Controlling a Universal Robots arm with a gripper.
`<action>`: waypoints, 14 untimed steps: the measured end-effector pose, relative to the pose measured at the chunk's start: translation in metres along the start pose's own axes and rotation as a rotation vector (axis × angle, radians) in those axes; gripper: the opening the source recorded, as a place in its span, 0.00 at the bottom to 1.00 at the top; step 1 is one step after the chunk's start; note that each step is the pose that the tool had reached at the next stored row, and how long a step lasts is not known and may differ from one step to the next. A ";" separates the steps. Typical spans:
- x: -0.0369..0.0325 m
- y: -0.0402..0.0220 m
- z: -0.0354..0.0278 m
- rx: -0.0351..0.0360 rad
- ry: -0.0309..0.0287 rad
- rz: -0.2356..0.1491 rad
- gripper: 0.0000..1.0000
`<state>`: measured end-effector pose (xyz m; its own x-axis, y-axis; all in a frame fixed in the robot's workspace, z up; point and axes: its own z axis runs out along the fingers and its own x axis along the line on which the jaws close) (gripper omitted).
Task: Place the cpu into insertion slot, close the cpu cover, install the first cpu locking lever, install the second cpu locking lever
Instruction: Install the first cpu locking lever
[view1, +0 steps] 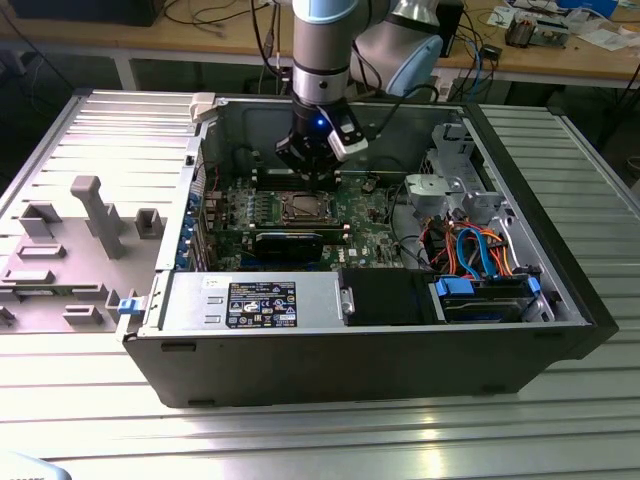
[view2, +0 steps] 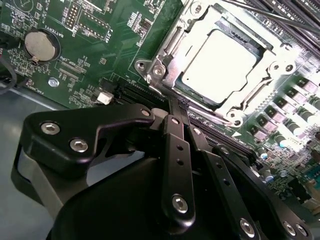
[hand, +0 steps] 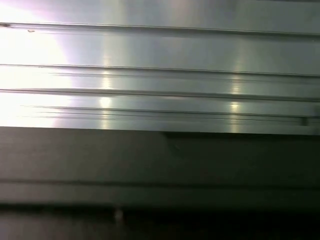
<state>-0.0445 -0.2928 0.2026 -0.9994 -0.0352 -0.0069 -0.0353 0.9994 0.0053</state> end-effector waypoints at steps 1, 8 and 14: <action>-0.0006 0.0004 0.0010 -0.0027 -0.0014 0.000 0.11; -0.0011 0.0001 -0.0032 -0.0035 -0.0005 -0.004 0.11; -0.0011 0.0001 -0.0100 -0.0031 -0.0002 -0.004 0.11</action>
<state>-0.0435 -0.2928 0.2126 -0.9992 -0.0387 -0.0071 -0.0388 0.9992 0.0083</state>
